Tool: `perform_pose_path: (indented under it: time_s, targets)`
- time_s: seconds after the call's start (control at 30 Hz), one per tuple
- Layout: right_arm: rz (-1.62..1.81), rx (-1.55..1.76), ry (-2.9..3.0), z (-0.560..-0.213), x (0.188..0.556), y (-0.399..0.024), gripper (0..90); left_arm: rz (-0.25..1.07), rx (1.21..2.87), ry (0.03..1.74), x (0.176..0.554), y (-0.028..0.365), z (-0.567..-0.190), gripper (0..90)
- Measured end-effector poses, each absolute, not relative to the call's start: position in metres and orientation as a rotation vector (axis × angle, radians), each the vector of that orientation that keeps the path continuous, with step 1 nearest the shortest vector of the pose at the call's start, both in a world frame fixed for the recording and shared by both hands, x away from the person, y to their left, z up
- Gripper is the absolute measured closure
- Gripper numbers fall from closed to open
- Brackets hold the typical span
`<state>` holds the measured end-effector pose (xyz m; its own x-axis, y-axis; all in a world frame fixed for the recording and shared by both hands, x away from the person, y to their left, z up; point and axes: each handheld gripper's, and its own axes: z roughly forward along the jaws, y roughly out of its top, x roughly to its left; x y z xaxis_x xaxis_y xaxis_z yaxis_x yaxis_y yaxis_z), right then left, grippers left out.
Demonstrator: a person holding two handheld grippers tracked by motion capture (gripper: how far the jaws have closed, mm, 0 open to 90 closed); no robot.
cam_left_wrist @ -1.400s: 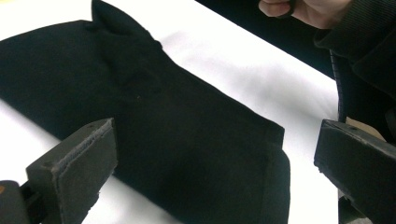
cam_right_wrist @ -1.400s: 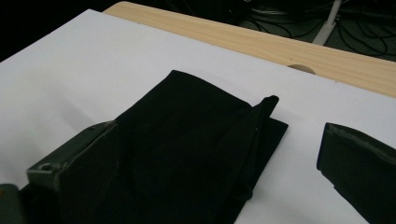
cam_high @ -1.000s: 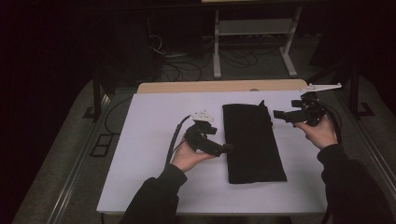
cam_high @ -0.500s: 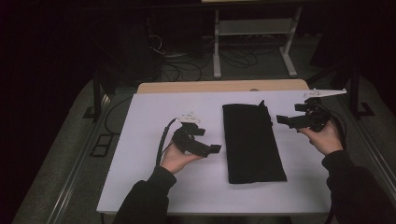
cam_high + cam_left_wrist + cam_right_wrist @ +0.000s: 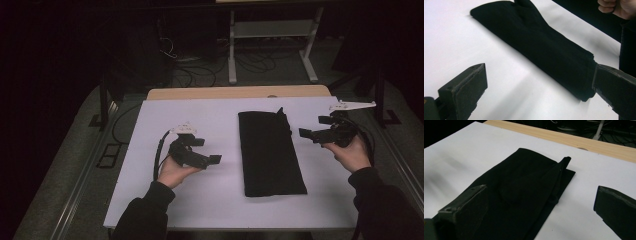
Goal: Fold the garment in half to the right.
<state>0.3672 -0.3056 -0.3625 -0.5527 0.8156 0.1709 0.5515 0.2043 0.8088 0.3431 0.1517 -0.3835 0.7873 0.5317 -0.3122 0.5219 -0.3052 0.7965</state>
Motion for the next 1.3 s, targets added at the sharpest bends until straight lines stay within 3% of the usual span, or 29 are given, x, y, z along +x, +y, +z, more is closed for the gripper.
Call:
perform_pose_path:
  time_s: [1.3]
  targets:
    - [1.305, 1.275, 2.19, -0.386, 0.311, -0.321, 0.0, 0.113, 1.854, 0.954, 0.323, 0.241, -0.403, 0.0]
